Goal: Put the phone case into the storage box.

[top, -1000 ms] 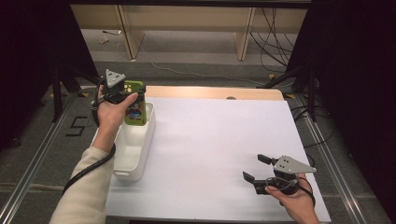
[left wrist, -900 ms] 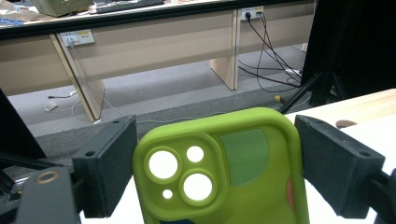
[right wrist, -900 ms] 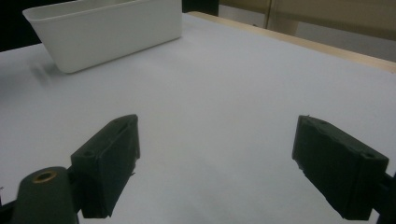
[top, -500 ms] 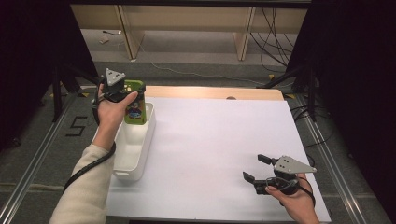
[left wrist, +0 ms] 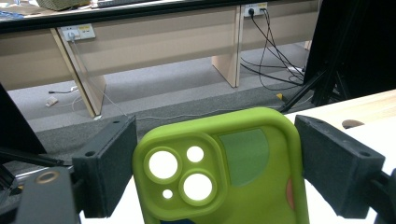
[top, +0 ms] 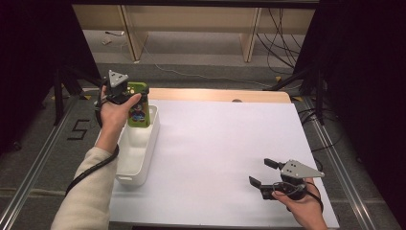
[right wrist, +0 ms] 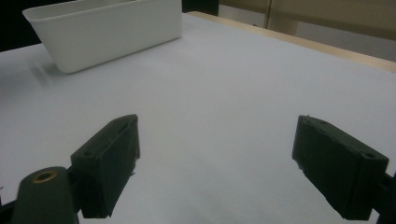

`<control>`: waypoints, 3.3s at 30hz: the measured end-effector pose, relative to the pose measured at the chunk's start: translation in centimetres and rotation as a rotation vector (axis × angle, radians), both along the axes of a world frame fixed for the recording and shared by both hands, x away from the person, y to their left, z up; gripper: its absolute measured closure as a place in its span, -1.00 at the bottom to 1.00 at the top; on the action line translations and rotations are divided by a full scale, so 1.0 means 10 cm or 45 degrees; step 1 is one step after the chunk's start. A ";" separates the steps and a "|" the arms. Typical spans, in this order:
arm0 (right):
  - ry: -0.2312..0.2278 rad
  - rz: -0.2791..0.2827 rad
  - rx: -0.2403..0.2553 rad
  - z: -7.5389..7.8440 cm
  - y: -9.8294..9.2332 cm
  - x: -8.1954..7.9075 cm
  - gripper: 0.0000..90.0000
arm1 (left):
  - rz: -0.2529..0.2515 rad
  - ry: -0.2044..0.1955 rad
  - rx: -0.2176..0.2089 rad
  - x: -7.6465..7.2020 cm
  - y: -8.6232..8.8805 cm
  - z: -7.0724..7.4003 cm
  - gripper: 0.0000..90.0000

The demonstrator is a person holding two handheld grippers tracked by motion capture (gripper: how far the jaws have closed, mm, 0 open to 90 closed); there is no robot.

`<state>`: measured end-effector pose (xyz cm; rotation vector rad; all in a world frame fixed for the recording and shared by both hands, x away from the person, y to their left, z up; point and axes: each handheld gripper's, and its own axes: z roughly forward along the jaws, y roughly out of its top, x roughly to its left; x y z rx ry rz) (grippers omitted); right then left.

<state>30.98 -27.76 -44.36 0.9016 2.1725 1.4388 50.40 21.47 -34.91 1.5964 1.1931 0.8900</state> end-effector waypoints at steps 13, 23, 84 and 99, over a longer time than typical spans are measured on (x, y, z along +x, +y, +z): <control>0.000 0.000 0.000 0.00 0.00 0.00 -0.65 | -0.003 0.012 0.003 0.04 -0.02 -0.01 -0.65; 0.003 0.001 -0.001 0.00 0.00 0.00 -0.65 | -0.003 0.019 0.008 0.06 -0.02 -0.03 -0.65; 0.003 0.001 0.003 -0.01 -0.01 0.00 -0.65 | 0.021 0.082 0.024 0.23 -0.02 -0.16 -0.65; 0.003 0.001 0.003 -0.01 -0.01 0.00 -0.65 | 0.023 0.090 0.035 0.26 -0.02 -0.17 -0.65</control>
